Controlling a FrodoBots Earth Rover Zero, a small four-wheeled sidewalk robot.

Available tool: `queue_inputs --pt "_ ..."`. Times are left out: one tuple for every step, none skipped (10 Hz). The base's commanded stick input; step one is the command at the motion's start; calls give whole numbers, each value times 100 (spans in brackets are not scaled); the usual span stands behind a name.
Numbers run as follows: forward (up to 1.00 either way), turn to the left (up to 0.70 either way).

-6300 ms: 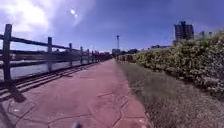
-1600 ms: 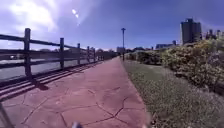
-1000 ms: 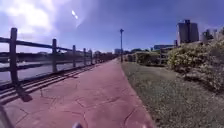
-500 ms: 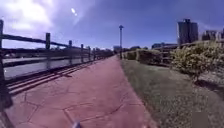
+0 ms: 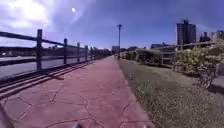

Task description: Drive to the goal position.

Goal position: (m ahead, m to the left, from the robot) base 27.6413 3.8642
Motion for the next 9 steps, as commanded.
queue_inputs --pt "70 0" --pt "70 0" --pt "70 0" --pt "70 0" --pt "70 0" --pt "70 0" --pt "70 0" --pt "70 0" --pt "70 0"
